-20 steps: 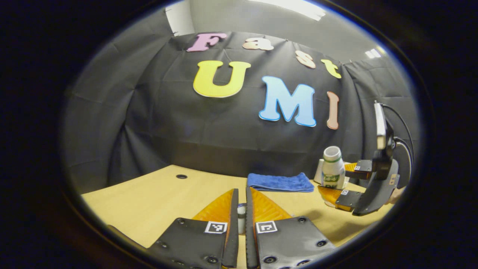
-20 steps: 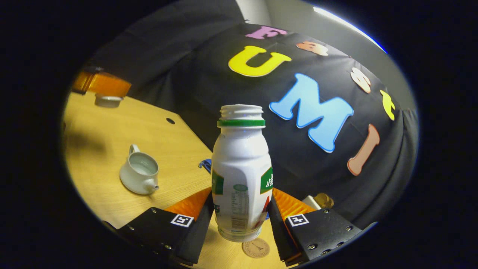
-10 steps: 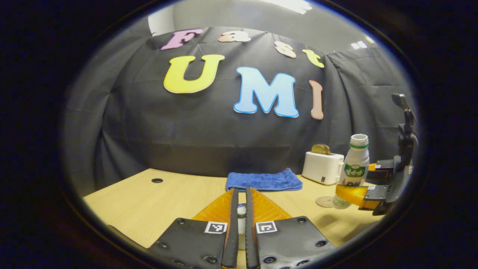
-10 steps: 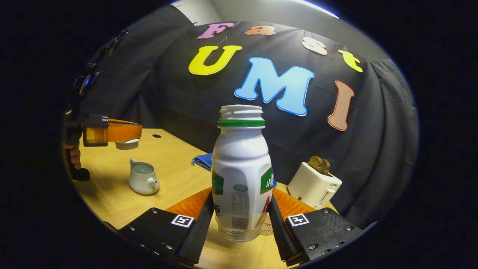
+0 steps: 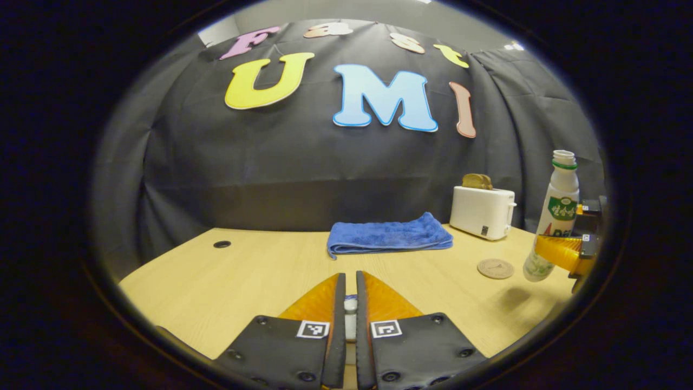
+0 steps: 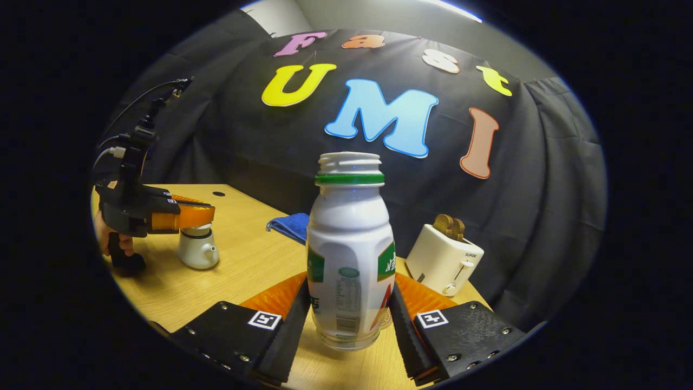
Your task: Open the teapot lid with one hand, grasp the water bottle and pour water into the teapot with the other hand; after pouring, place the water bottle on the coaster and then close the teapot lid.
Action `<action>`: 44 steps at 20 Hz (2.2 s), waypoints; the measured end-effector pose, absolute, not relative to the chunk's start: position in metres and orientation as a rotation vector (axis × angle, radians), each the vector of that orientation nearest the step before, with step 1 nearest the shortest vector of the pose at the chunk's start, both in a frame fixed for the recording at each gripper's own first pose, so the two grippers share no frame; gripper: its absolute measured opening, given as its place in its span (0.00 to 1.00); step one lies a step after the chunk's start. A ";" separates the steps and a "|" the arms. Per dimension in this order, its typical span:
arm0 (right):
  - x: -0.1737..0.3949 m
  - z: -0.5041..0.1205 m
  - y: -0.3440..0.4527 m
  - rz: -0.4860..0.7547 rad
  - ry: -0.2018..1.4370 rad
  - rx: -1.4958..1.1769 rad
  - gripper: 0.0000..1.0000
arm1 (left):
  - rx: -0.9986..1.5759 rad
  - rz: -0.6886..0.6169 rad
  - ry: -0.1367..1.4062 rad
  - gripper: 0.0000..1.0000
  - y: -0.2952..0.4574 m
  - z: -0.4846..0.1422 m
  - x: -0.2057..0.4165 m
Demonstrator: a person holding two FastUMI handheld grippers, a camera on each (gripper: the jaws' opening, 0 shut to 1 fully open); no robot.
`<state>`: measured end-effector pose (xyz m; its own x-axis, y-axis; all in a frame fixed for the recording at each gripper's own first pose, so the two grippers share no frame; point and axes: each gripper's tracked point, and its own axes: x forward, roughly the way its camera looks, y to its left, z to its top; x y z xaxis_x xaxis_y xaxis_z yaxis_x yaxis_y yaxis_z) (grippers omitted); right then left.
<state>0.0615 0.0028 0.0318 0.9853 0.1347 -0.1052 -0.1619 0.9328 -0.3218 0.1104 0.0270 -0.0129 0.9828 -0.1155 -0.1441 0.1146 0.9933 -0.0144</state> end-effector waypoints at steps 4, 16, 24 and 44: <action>0.064 0.024 -0.003 0.147 0.098 -0.316 0.76 | -0.044 -0.108 0.158 0.16 0.028 -0.025 0.113; 0.106 0.025 -0.063 0.012 0.080 -0.067 0.76 | -0.029 -0.072 0.027 0.84 0.038 0.015 0.097; 0.162 0.019 -0.058 -0.014 0.046 -0.055 0.76 | -0.098 -0.053 -0.072 0.84 0.054 0.044 0.083; 0.171 -0.010 -0.059 -0.021 0.120 -0.022 0.76 | -0.149 -0.054 -0.047 0.84 0.063 0.034 0.089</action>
